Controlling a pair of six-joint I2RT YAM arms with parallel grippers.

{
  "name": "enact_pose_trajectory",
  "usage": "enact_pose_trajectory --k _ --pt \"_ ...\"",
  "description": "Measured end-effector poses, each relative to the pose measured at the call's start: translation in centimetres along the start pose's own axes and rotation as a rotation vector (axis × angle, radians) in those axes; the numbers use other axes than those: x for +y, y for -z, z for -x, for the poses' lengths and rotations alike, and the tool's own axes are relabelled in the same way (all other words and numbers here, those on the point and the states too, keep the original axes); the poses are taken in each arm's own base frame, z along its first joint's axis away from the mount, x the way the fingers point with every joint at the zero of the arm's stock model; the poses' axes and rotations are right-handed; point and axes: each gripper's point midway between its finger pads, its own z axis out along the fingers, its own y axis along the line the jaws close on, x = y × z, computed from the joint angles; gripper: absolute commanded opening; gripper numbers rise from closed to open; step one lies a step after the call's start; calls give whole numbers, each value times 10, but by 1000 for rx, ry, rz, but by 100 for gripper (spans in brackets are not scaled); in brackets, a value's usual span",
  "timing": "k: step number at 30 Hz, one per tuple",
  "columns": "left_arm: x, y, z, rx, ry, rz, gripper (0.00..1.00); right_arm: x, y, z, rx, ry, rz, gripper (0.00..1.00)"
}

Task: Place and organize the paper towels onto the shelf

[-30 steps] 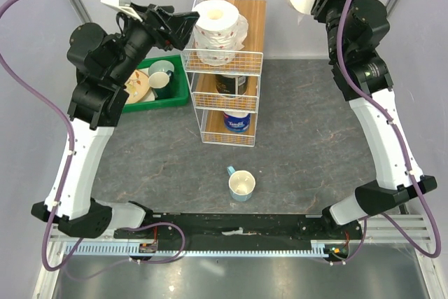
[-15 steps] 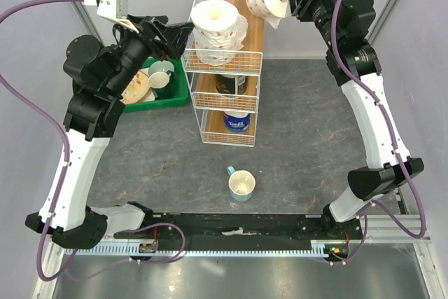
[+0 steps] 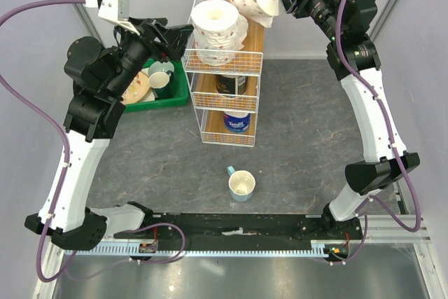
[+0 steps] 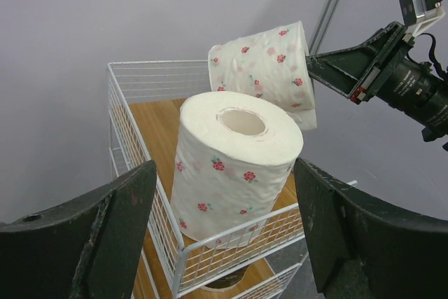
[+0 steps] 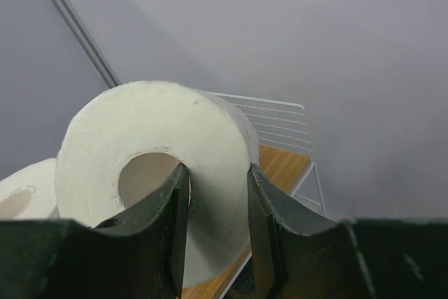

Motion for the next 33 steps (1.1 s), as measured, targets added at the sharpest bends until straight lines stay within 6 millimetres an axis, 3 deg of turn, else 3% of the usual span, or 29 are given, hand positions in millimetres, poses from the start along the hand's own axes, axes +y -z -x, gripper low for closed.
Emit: enact_pose_trajectory --k 25,33 --pt "1 1 -6 13 1 3 86 2 0 -13 58 -10 20 43" --pt "1 1 -6 13 1 3 86 1 -2 -15 61 -11 20 54"
